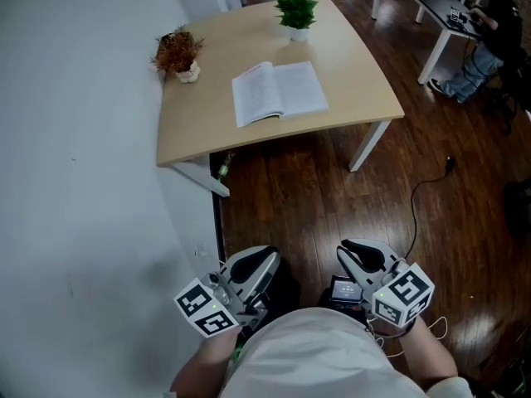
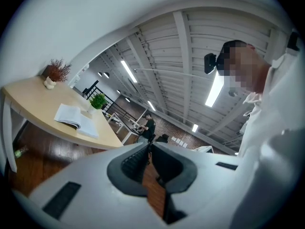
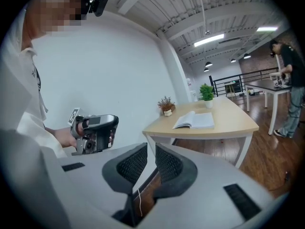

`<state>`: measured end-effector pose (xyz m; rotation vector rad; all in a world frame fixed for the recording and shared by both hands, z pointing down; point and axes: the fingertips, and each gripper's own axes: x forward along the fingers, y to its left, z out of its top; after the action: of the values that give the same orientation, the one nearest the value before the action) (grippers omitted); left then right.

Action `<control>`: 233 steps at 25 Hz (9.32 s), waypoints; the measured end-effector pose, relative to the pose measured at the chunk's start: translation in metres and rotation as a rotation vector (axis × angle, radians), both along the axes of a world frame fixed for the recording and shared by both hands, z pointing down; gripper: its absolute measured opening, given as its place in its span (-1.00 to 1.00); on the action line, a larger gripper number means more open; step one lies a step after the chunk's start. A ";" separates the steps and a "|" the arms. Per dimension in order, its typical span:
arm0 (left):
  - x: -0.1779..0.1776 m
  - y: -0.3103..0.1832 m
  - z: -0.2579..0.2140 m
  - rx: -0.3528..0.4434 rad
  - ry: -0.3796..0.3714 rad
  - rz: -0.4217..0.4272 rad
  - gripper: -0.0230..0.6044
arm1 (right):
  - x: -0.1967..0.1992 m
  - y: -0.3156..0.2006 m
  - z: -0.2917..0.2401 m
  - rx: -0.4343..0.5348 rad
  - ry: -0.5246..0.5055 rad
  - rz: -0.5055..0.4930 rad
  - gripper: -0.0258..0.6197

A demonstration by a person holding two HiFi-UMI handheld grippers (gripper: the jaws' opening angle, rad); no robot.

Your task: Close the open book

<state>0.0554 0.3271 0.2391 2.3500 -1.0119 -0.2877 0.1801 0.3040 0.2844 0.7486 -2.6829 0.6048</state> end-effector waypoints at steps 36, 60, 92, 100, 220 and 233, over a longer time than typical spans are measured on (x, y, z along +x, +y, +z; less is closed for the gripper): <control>-0.111 -0.236 0.029 -0.084 -0.006 -0.154 -0.93 | -0.128 -0.256 0.022 -0.005 0.055 -0.202 -0.81; -0.135 -0.322 0.081 -0.169 -0.044 -0.191 -0.93 | -0.162 -0.353 0.075 0.095 0.242 -0.321 -0.81; -0.204 -0.361 0.182 -0.282 0.014 -0.096 -0.93 | -0.316 -0.372 0.208 0.625 0.831 -0.728 -0.81; -0.209 -0.362 0.189 -0.293 0.033 -0.098 -0.93 | -0.316 -0.378 0.219 0.621 0.885 -0.726 -0.81; -0.180 -0.434 0.129 -0.186 0.162 -0.031 -0.94 | -0.246 -0.425 0.117 0.769 0.746 -0.117 -0.91; -0.146 -0.442 0.140 -0.219 0.138 0.005 -0.94 | -0.202 -0.447 0.120 0.671 0.731 0.017 -0.91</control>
<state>-0.0902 -0.1148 0.3790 2.1051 -0.9227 -0.3158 -0.0215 -0.1425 0.4043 0.9150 -2.1393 -0.5266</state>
